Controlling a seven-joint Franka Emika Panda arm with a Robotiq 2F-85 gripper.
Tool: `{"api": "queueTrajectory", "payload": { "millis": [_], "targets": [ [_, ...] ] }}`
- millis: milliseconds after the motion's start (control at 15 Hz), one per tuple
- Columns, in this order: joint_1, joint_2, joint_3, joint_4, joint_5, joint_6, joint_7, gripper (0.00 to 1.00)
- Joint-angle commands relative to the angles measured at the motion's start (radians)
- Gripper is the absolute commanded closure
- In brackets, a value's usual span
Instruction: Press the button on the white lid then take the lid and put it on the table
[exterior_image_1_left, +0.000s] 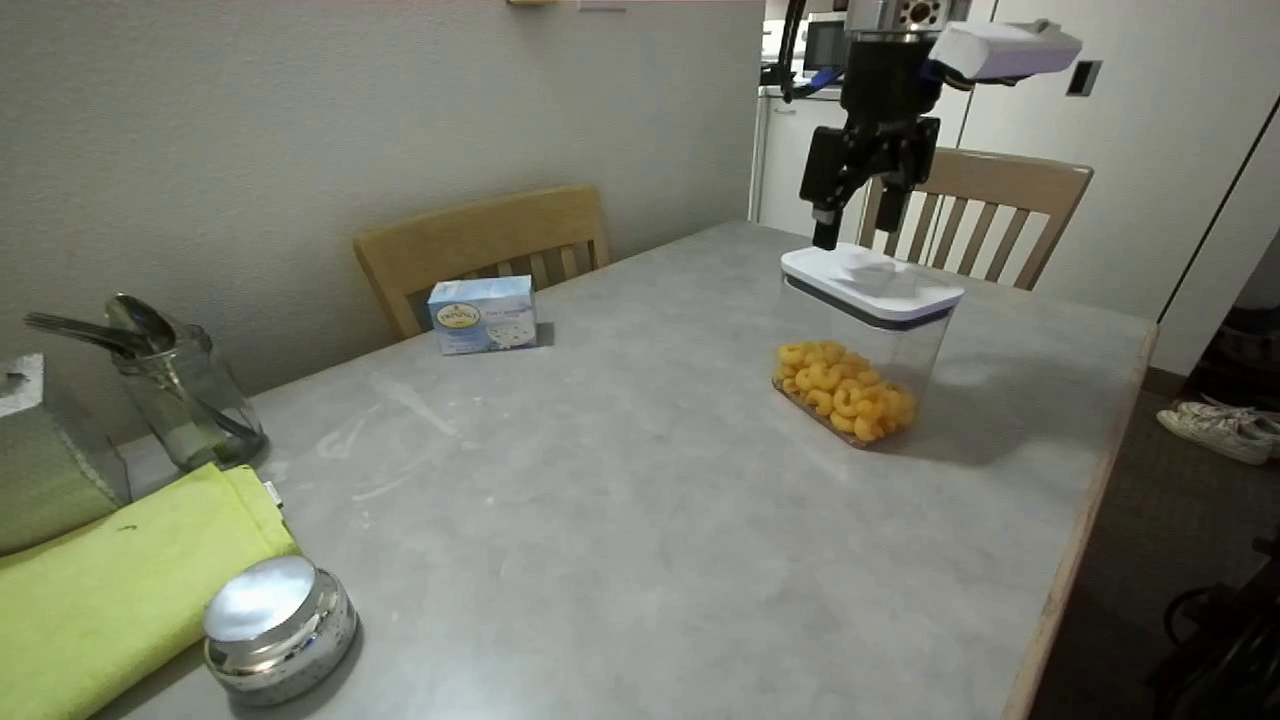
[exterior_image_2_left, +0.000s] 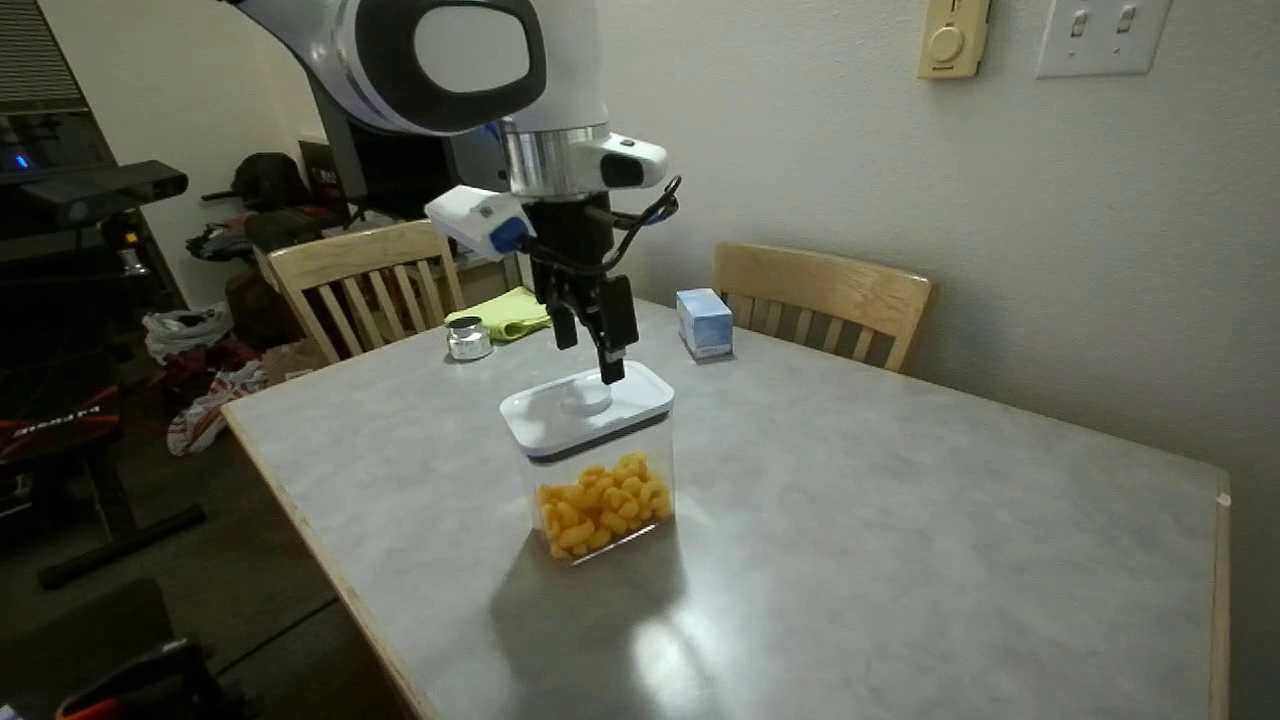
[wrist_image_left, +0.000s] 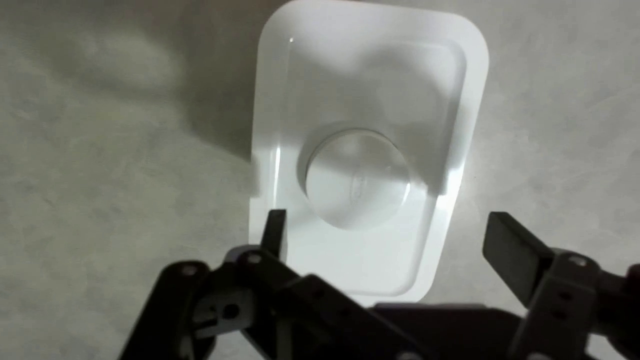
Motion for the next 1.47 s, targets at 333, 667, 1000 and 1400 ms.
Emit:
{"api": "queueTrajectory", "payload": {
  "millis": [333, 667, 1000, 1400],
  "targets": [
    [-0.019, 0.046, 0.002, 0.021, 0.042, 0.004, -0.027, 0.49],
    [-0.024, 0.042, 0.002, 0.016, 0.044, 0.009, -0.029, 0.60],
    [-0.021, 0.036, -0.001, 0.008, 0.033, 0.014, -0.020, 0.26],
    [-0.034, 0.039, 0.000, 0.005, 0.052, 0.025, -0.046, 0.00]
  ]
}}
